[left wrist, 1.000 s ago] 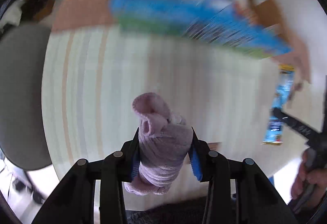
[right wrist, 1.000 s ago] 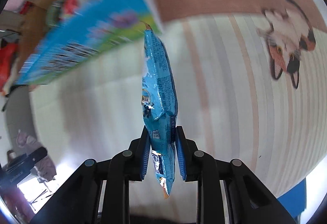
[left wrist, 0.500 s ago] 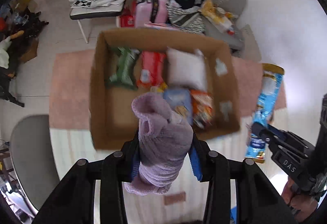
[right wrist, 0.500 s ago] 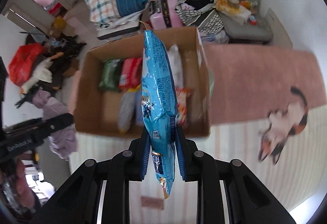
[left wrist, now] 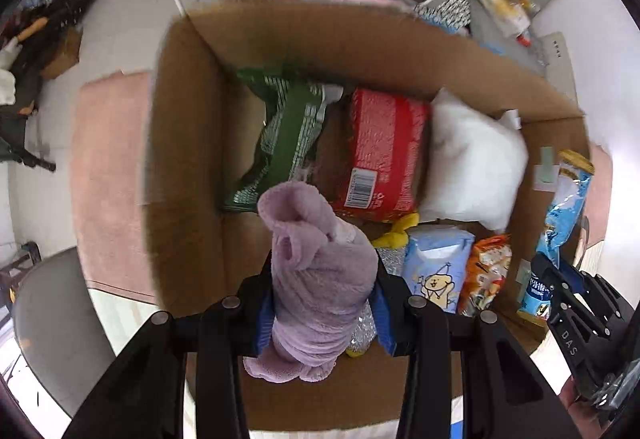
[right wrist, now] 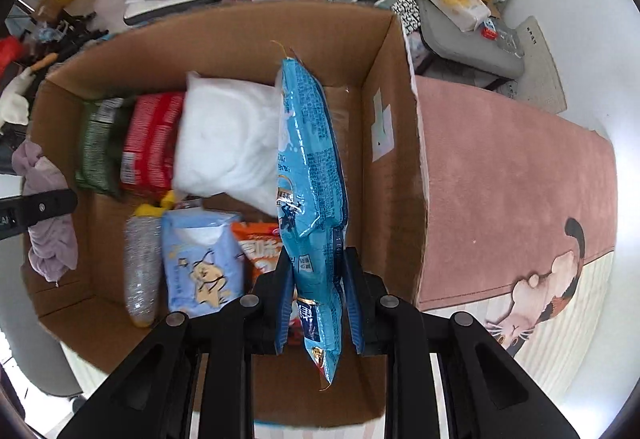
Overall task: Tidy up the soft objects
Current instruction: 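Lower both items into the box and open both tools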
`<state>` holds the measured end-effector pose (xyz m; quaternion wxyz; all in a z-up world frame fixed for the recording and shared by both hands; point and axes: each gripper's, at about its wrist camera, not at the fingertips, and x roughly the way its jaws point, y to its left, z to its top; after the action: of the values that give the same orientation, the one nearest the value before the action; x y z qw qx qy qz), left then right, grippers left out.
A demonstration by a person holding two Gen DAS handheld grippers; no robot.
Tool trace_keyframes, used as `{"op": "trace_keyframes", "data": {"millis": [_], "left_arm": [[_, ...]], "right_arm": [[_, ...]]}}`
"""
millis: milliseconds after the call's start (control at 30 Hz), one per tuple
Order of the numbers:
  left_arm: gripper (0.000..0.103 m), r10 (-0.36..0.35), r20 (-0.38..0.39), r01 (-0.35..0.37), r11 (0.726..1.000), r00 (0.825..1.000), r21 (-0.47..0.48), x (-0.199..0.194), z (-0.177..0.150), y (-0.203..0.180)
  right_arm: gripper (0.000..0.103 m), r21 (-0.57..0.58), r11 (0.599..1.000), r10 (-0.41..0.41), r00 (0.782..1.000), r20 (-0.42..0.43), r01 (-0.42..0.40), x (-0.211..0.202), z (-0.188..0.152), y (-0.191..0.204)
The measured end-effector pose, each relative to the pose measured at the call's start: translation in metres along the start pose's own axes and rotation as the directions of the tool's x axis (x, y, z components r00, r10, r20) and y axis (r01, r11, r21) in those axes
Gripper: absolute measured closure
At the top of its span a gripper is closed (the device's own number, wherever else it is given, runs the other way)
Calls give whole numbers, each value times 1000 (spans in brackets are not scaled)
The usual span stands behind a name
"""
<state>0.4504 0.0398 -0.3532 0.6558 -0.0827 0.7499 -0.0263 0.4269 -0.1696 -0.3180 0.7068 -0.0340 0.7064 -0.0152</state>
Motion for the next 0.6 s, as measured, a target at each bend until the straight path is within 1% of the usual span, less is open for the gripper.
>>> {"op": "trace_keyframes", "data": {"millis": [133, 233, 267, 300, 333, 367, 400, 433, 467, 500, 533, 567, 600], "left_arm": [[65, 16, -32, -17, 1000, 999, -2, 14, 4, 0], [63, 26, -81, -29, 999, 996, -34, 20, 5, 3], [63, 14, -101, -20, 998, 995, -62, 22, 5, 6], [61, -16, -107, 8, 997, 994, -78, 21, 5, 7], [59, -24, -104, 16, 997, 994, -73, 20, 4, 7], [57, -13, -94, 7, 998, 995, -65, 17, 4, 7], [50, -3, -80, -1, 998, 997, -56, 13, 3, 6], [45, -3, -62, 1, 999, 998, -44, 8, 1, 3], [41, 0, -51, -2, 999, 999, -40, 5, 0, 3], [34, 9, -30, -11, 999, 1000, -34, -1, -3, 1], [34, 12, -13, -13, 1000, 1000, -25, -6, -5, -1], [34, 23, 1, -23, 1000, 1000, -17, -11, -8, -2], [31, 37, 21, -37, 999, 999, -9, -16, -12, -4]], "right_arm": [[78, 7, 1000, 2, 1000, -22, -2, 12, 6, -4], [78, 3, 1000, -26, 999, -41, 26, 19, 12, -7], [75, 5, 999, -44, 998, -52, 45, 21, 14, -9], [72, 14, 999, -50, 997, -56, 51, 21, 15, -11], [69, 19, 999, -43, 998, -56, 44, 20, 16, -12], [60, 25, 1000, -14, 998, -58, 15, 19, 16, -14], [53, 30, 1000, 6, 998, -59, -4, 17, 16, -14], [50, 32, 999, 19, 998, -58, -17, 16, 17, -14], [43, 32, 999, 28, 998, -55, -27, 13, 17, -13], [35, 29, 999, 34, 998, -51, -32, 11, 17, -11], [30, 25, 999, 40, 998, -49, -39, 9, 16, -9], [16, 17, 999, 38, 998, -42, -37, 5, 15, -6], [11, 9, 999, 33, 999, -37, -33, 3, 13, -3]]}}
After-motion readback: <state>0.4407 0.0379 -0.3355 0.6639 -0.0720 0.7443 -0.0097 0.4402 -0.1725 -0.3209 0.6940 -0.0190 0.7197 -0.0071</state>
